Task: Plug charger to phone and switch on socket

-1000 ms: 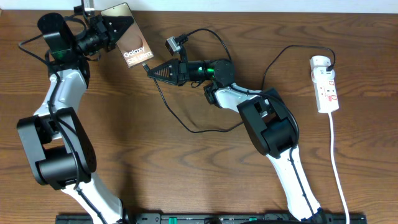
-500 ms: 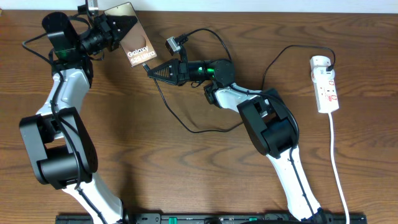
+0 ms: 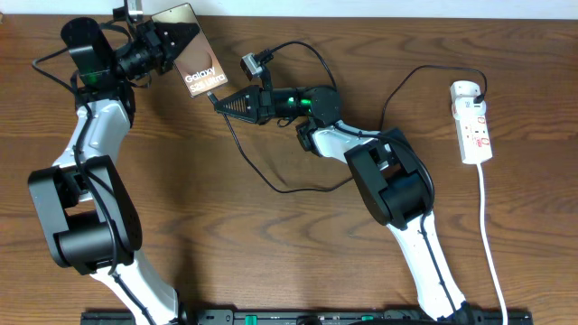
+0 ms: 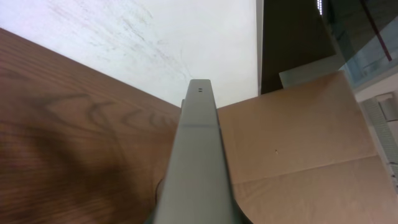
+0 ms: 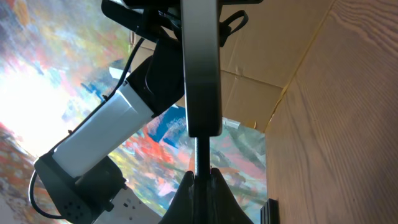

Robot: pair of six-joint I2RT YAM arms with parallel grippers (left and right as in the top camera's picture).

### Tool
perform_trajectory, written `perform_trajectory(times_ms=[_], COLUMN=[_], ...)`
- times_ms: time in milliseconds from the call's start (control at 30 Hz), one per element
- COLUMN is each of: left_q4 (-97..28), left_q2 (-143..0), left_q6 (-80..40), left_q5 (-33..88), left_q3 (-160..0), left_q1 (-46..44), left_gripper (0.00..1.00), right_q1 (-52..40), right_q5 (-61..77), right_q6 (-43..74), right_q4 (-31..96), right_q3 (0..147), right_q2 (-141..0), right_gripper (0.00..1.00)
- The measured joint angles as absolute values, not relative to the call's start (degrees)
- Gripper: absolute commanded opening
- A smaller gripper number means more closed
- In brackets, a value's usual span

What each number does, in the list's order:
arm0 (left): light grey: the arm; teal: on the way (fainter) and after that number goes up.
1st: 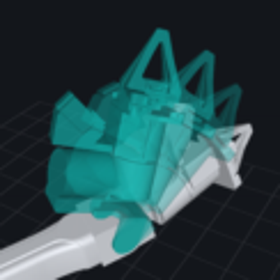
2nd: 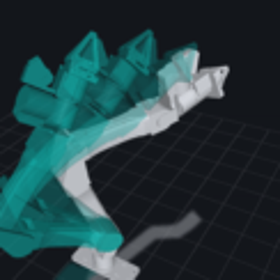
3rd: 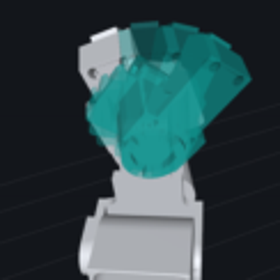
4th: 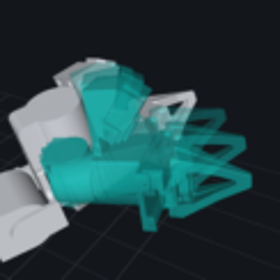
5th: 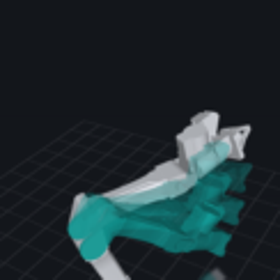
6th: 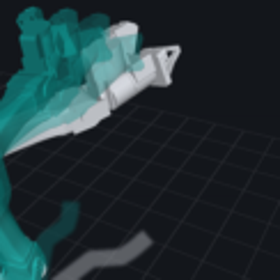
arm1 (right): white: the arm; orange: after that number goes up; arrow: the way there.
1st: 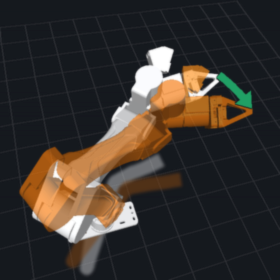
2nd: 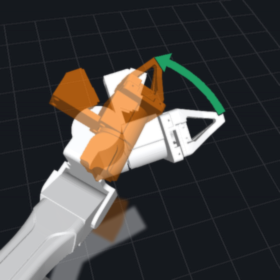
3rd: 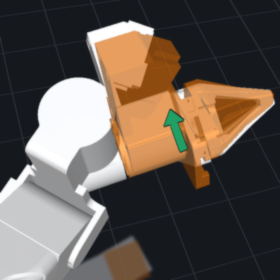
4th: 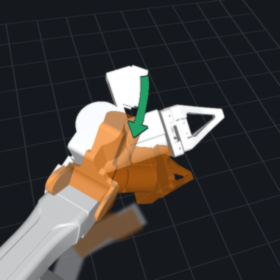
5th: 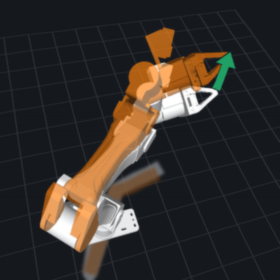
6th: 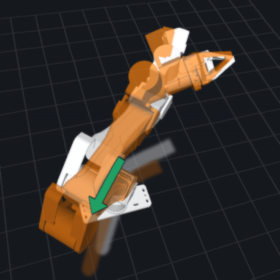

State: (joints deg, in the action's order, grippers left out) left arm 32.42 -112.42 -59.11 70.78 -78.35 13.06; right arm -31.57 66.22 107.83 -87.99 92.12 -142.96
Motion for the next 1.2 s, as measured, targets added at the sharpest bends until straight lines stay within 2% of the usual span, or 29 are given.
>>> perform_trajectory(times_ms=[1200], left_q4=[32.4], left_q2=[-112.4], left_q6=[-59.1], left_q5=[72.0], left_q3=[-78.3], left_q1=[13.1], left_gripper=[0.07], right_q1=[-30.8], right_q5=[67.3], right_q6=[107.8], right_q4=[-88.0], right_q3=[92.2], right_q2=[-143.0], right_gripper=[0.01])
